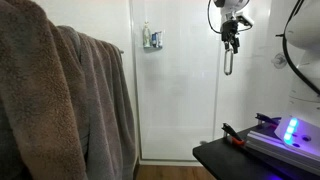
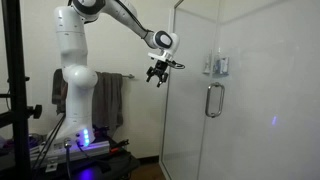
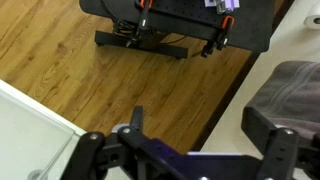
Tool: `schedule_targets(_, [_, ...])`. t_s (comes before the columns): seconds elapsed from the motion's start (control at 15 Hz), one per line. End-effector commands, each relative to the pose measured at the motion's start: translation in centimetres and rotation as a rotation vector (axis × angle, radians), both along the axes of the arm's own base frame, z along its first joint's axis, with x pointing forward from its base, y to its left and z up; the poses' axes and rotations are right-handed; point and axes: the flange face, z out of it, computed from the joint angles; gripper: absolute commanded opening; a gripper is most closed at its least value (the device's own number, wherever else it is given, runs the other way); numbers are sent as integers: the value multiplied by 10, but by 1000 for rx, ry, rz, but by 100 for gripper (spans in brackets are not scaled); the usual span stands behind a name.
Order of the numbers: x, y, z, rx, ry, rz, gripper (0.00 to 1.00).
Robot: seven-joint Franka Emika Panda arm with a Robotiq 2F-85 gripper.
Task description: Open the door
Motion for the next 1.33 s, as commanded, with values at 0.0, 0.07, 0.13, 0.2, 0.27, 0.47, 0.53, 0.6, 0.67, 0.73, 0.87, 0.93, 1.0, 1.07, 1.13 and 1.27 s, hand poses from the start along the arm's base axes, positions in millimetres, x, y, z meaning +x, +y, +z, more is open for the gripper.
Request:
schedule_targets(0.0, [0,0,0,0,1,0,100])
schedule_targets(0.07, [5,-4,-1,4,-39,-34,100])
schedule_targets(0.13, [9,-8,-1,-6,-66,-50,100])
schedule_targets(0.2, [13,-14,2,-21,-127,-85,100])
schedule_targets(0.27, [18,-21,6,-41,-185,-119,100])
schedule_targets(0.47, [33,-50,14,-121,-330,-204,100])
schedule_targets(0.53, [36,-58,17,-148,-373,-244,100])
schedule_targets(0.6, [38,-63,19,-159,-385,-288,100])
schedule_targets(0.67, [34,-59,19,-129,-338,-275,100])
schedule_targets(0.73, [33,-56,21,-141,-356,-248,100])
schedule_targets(0.87, [32,-58,21,-140,-352,-259,100])
schedule_targets(0.93, [37,-62,18,-176,-419,-303,100])
schedule_targets(1.0, [45,-71,19,-201,-483,-351,100])
schedule_targets(1.07, [51,-85,22,-230,-528,-376,100])
schedule_targets(1.13, [55,-99,26,-259,-582,-402,100])
schedule_targets(1.27, [57,-131,34,-326,-670,-467,100])
